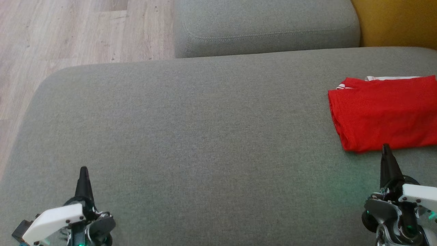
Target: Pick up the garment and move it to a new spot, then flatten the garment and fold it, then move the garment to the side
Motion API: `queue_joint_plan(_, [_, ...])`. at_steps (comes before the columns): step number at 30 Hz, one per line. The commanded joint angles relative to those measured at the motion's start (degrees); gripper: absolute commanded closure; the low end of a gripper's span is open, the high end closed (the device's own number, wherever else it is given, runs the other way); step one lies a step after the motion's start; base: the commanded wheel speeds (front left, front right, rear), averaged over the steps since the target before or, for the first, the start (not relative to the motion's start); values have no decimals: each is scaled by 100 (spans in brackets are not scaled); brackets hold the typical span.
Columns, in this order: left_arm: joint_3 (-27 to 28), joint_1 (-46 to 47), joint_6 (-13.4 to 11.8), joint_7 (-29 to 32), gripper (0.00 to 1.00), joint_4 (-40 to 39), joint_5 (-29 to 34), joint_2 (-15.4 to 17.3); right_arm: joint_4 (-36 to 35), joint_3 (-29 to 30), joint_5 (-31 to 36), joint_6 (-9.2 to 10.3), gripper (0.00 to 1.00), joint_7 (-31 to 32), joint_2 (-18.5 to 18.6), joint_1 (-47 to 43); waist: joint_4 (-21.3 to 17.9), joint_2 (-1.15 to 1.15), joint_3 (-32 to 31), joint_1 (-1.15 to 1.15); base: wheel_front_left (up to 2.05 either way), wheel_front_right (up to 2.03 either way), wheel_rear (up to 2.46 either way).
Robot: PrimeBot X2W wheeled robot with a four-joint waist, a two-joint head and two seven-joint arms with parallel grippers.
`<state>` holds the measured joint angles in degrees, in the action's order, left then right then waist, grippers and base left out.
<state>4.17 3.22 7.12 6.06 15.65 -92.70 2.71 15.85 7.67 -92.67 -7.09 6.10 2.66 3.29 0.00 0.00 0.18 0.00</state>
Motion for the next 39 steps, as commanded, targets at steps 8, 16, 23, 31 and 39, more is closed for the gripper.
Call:
queue_joint_plan(8, [234,297,36,42,100,-161,52,23,-182,-115,51,-40,100,39,25,289,0,0,0,0,0,0,0])
queue_joint_plan(16, [235,297,36,42,100,-161,53,22,-182,-114,52,-40,100,40,25,289,0,0,0,0,0,0,0])
queue_joint_plan(23, [235,297,36,43,100,-161,54,21,-182,-113,52,-40,100,40,24,289,0,0,0,0,0,0,0])
queue_joint_plan(31, [236,297,36,44,100,-161,54,21,-182,-113,53,-40,100,41,24,289,0,0,0,0,0,0,0])
queue_joint_plan(39, [237,297,36,44,100,-161,55,20,-182,-112,53,-40,100,41,24,289,0,0,0,0,0,0,0])
